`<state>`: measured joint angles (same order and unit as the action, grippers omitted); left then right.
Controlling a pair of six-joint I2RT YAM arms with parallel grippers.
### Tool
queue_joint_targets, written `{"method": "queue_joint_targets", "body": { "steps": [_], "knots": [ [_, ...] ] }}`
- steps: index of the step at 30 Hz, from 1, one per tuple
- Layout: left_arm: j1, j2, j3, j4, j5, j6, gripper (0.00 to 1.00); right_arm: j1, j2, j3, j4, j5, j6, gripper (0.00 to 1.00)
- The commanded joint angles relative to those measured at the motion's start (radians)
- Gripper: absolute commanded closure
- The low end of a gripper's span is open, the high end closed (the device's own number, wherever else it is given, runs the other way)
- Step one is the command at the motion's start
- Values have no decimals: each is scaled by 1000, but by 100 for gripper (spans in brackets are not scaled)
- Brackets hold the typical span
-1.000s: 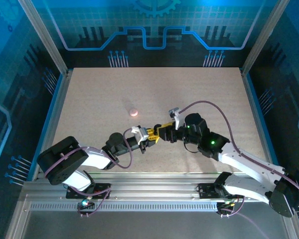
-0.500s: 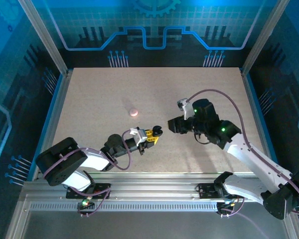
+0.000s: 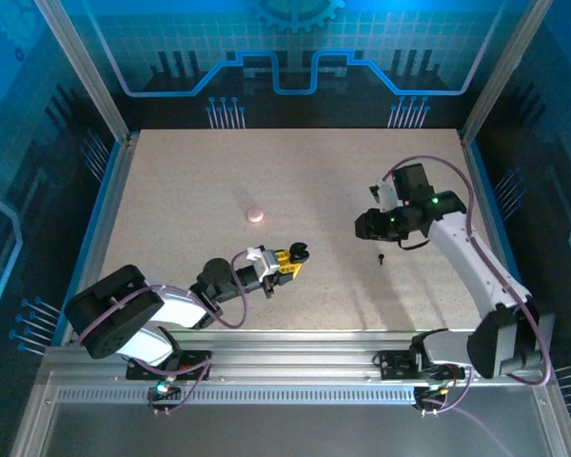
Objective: Insert the wireless bluetooth earbuds into the charging case
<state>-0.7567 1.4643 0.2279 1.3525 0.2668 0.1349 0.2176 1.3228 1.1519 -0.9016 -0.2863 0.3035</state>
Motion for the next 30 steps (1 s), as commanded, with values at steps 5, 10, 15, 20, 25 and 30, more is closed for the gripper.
{"method": "queue_joint_targets", "body": {
  "steps": [5, 10, 15, 20, 25, 30],
  "knots": [
    [-6, -32, 25, -43, 51, 49, 90, -98, 101, 35, -162, 70, -77, 63],
    [-6, -44, 36, -80, 51, 63, 90, -165, 167, 42, -186, 141, -96, 63],
    [-6, -49, 53, -129, 57, 77, 90, -206, 232, 39, -182, 198, -108, 62],
    [-7, -40, 51, -128, 49, 78, 90, -217, 316, 40, -170, 215, -119, 62],
    [-6, -36, 53, -128, 45, 78, 90, -211, 387, 38, -143, 205, -125, 64],
    [-7, -38, 54, -135, 40, 80, 90, -205, 429, 48, -104, 167, -118, 64]
  ]
}}
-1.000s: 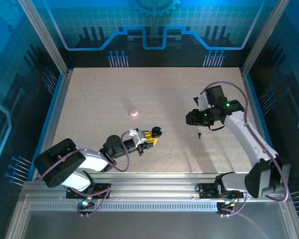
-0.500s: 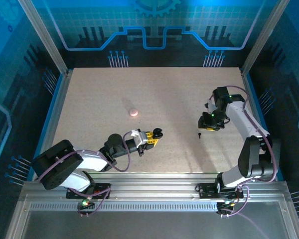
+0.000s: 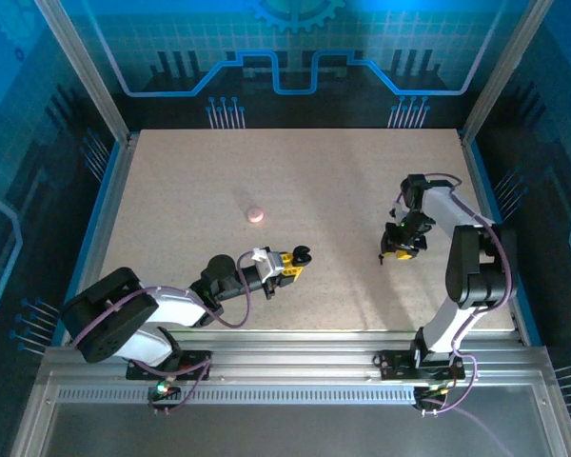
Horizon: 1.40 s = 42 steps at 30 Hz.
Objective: Insert the wireless bluetooth earbuds into the charging case
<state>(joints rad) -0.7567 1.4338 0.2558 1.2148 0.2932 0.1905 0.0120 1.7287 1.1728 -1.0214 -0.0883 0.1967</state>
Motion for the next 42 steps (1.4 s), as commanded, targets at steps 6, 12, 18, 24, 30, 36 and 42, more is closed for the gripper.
{"method": "queue_joint_targets", "body": {
  "steps": [6, 12, 18, 24, 30, 36, 42],
  "knots": [
    [-6, -10, 23, -5, 5, 20, 90, 39, 100, 72, 26, -22, -6, 67],
    [-7, -19, 22, -14, -3, 21, 90, 65, 172, 109, 24, 19, -3, 68],
    [-6, -30, 24, -38, -5, 31, 90, 79, 211, 123, 24, 43, 0, 70],
    [-7, -26, 25, -35, -4, 28, 90, 100, 243, 130, 16, 82, 6, 70],
    [-7, -27, 22, -35, -8, 27, 90, 114, 271, 144, 4, 115, 10, 73],
    [-6, -35, 13, -38, -12, 26, 90, 132, 279, 145, -6, 140, 21, 75],
    [-7, -47, 7, -49, -14, 27, 90, 147, 244, 130, -4, 153, 41, 78]
  ]
}}
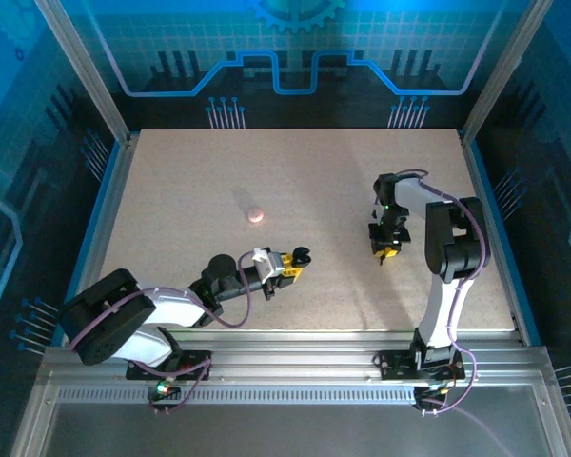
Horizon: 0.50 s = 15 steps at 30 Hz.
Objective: Insert the wireless bluetooth earbuds into the charging case
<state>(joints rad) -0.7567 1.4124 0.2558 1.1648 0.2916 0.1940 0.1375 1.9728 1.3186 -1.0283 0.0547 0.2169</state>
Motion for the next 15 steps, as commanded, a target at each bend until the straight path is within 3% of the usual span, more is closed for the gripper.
{"method": "queue_joint_targets", "body": {
  "steps": [1, 3, 6, 15],
  "knots": [
    [-6, -27, 5, -3, -12, 23, 90, 27, -7, -19, 5, 10, 25, 78],
    [-6, -29, 6, -3, -12, 24, 90, 28, -19, -22, 5, 7, 30, 78],
    [-7, -30, 5, -3, -11, 23, 90, 31, -27, -24, 2, 17, 36, 68],
    [-6, -41, -1, -8, -17, 22, 90, 35, -52, -50, 2, 16, 59, 70]
  ]
}}
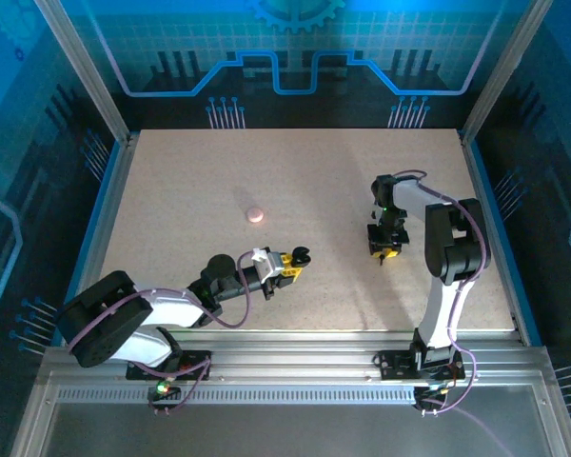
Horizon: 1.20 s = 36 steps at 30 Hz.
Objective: Insert the wireless bluetooth earbuds into the charging case
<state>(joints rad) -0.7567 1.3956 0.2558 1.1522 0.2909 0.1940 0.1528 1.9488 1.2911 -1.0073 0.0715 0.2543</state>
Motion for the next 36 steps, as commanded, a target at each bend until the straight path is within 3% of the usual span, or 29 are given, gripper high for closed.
{"method": "queue_joint_targets", "body": {
  "steps": [1, 16, 31, 36],
  "knots": [
    [-7, -26, -1, 3, -16, 22, 90, 21, -32, -27, -17, -1, 23, 71],
    [-6, -13, -2, 4, -33, 24, 90, 37, -168, -70, 28, 3, 57, 82],
    [-29, 229, 48, 239, -54, 48, 91, 80, -650, -398, 469, -254, 206, 82],
    [-44, 290, 80, 248, -47, 70, 92, 123, -778, -488, 559, -294, 212, 83]
  ]
}}
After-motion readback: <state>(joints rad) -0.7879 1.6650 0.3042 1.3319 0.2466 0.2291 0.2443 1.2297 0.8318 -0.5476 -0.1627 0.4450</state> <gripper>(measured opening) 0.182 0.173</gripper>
